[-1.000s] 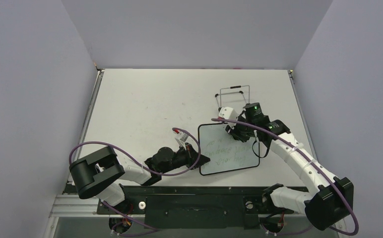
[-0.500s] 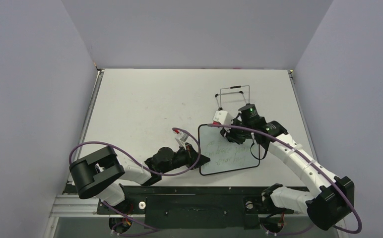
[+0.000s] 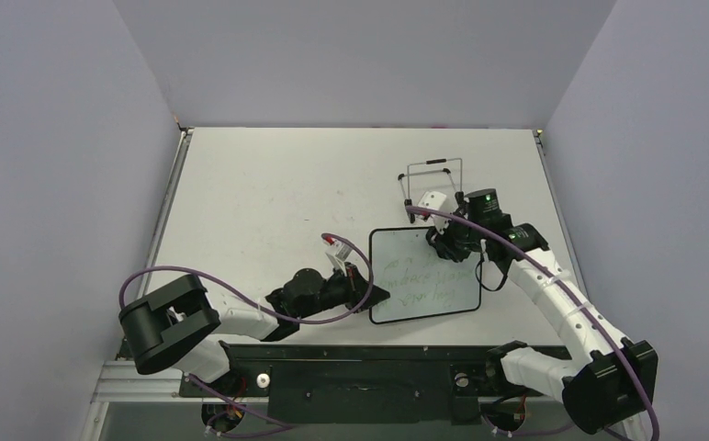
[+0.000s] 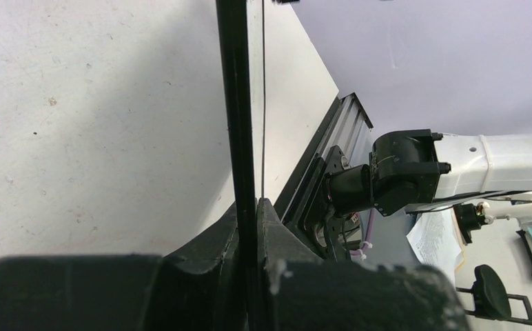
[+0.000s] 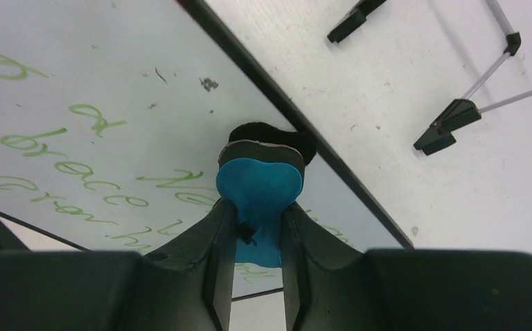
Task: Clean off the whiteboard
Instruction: Erase the whiteboard at the center of the board.
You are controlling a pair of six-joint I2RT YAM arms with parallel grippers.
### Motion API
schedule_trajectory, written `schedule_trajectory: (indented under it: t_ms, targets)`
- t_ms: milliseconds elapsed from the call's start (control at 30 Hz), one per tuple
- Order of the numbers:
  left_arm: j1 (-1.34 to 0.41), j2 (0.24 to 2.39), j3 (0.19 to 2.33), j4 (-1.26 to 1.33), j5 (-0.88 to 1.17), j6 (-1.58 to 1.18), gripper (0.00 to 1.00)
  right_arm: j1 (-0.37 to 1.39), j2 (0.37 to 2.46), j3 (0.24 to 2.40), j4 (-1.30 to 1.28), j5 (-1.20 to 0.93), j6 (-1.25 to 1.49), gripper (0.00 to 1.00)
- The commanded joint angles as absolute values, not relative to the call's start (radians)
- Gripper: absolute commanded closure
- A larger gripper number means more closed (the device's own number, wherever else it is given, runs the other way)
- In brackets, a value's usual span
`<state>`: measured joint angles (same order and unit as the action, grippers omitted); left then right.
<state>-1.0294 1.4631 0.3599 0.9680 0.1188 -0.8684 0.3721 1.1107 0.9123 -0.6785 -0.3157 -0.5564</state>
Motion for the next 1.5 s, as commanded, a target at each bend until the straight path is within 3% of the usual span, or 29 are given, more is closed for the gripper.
schedule_trajectory:
  t_ms: [0,233,600,800,1167,1467]
  targets:
    - [-1.021,1.426,0.401,0.994,0.179,-0.807,1.0,0.311,1.089,1.043,-0.711,-0.553,-0.553,1.0]
    - [-0.997,1.382,0.37,0.98,0.143,-0.839,1.0,0.304,1.119,1.045,-0.835,-0.547,-0.651,1.0]
    - [-0.995,1.416,0.356,1.032,0.146,-0.866,1.0,0.449,1.148,0.933,-0.756,-0.377,-0.625,1.0]
    - [-0.997,1.426,0.359,1.04,0.148,-0.86,1.0,0.385,1.2,0.941,-0.611,-0.243,-0.504,1.0]
    - [-1.009,1.452,0.373,1.05,0.136,-0.856,1.0,0.517,1.217,1.011,-0.68,-0.397,-0.556,1.0]
    - [-1.012,1.442,0.359,1.056,0.127,-0.849,1.0,0.394,1.195,0.938,-0.628,-0.187,-0.497,1.0]
